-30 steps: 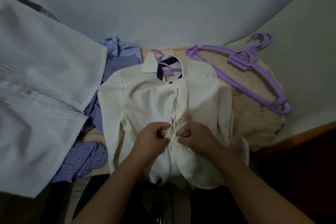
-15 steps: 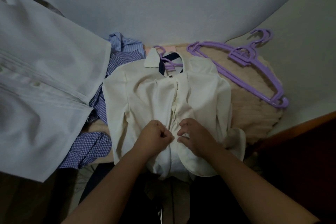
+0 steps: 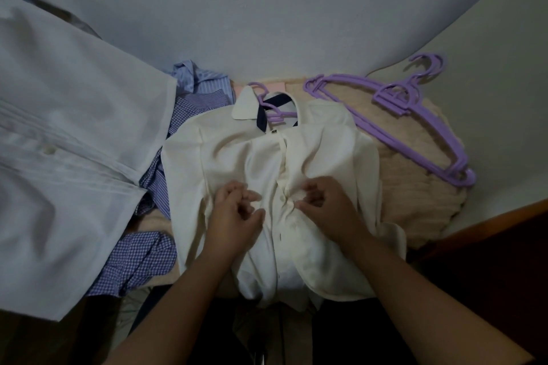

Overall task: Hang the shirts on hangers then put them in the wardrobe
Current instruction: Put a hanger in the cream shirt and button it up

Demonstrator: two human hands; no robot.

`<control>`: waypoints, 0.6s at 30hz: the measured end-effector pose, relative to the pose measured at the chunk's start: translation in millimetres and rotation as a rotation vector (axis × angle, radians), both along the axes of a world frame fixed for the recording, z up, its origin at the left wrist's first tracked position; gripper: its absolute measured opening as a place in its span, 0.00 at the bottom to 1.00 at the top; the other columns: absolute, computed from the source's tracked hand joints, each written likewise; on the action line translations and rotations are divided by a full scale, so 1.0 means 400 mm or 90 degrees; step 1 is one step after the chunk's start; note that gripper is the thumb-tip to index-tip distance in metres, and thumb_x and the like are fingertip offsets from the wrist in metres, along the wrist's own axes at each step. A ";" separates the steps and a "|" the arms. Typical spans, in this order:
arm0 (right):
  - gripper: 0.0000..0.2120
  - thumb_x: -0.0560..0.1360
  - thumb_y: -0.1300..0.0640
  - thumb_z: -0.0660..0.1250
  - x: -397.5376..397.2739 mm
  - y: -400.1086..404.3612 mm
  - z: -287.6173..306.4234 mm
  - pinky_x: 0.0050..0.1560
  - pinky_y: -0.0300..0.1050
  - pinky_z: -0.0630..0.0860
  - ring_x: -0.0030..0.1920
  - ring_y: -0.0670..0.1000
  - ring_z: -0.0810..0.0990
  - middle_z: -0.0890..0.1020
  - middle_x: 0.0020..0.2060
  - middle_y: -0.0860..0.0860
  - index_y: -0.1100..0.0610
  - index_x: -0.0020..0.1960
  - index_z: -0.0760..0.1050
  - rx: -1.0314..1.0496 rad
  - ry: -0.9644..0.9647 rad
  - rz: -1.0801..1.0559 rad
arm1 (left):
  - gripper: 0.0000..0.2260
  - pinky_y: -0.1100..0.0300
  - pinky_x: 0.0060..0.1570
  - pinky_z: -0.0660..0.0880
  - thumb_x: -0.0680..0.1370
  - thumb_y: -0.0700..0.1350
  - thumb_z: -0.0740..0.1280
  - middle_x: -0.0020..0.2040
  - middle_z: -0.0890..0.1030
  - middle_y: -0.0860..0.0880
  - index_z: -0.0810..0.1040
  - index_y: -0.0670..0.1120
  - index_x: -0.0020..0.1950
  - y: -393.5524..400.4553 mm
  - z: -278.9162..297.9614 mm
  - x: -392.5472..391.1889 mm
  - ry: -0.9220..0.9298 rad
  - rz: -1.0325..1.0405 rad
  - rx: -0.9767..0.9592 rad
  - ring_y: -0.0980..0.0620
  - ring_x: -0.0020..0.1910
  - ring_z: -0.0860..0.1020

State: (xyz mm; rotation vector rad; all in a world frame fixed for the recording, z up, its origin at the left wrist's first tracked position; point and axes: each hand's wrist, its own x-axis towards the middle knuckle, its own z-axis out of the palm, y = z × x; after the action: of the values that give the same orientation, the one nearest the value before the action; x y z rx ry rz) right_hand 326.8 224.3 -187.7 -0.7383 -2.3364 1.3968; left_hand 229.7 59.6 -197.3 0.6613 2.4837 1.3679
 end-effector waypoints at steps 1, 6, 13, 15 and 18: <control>0.20 0.68 0.64 0.74 -0.008 0.007 0.004 0.51 0.39 0.76 0.45 0.53 0.78 0.73 0.53 0.52 0.55 0.57 0.74 -0.005 0.018 -0.012 | 0.15 0.76 0.45 0.71 0.69 0.36 0.75 0.60 0.68 0.55 0.78 0.51 0.49 -0.001 -0.001 -0.004 0.010 0.010 0.033 0.62 0.41 0.75; 0.48 0.64 0.62 0.75 -0.058 0.048 -0.013 0.50 0.44 0.79 0.56 0.58 0.74 0.66 0.68 0.49 0.33 0.71 0.51 -0.021 0.015 0.041 | 0.30 0.57 0.56 0.74 0.66 0.41 0.79 0.78 0.50 0.51 0.68 0.65 0.56 -0.005 0.004 -0.048 0.148 0.016 -0.007 0.51 0.66 0.71; 0.40 0.72 0.62 0.70 -0.082 0.049 -0.016 0.47 0.34 0.68 0.47 0.47 0.77 0.80 0.50 0.52 0.46 0.76 0.52 -0.018 -0.081 0.033 | 0.23 0.64 0.53 0.74 0.71 0.37 0.74 0.54 0.77 0.49 0.73 0.50 0.63 0.005 0.000 -0.114 0.051 0.052 0.032 0.55 0.48 0.76; 0.32 0.74 0.59 0.67 -0.087 0.049 -0.015 0.47 0.33 0.66 0.50 0.49 0.77 0.80 0.51 0.50 0.47 0.74 0.61 0.028 -0.085 0.033 | 0.21 0.74 0.52 0.70 0.73 0.38 0.73 0.54 0.77 0.53 0.76 0.48 0.65 0.005 0.006 -0.125 0.072 0.050 0.050 0.59 0.49 0.76; 0.21 0.72 0.51 0.64 -0.108 0.063 -0.010 0.45 0.34 0.65 0.50 0.50 0.77 0.82 0.49 0.52 0.54 0.64 0.75 0.099 -0.113 0.060 | 0.16 0.70 0.54 0.72 0.77 0.38 0.69 0.51 0.78 0.57 0.77 0.49 0.64 0.012 0.022 -0.141 0.091 0.045 0.102 0.60 0.50 0.77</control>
State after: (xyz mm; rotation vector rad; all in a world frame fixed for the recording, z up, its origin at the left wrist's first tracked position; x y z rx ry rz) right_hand 283.5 249.3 -191.5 -0.7417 -2.6133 1.2130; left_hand 173.4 64.4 -188.3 0.7344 2.5469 1.6132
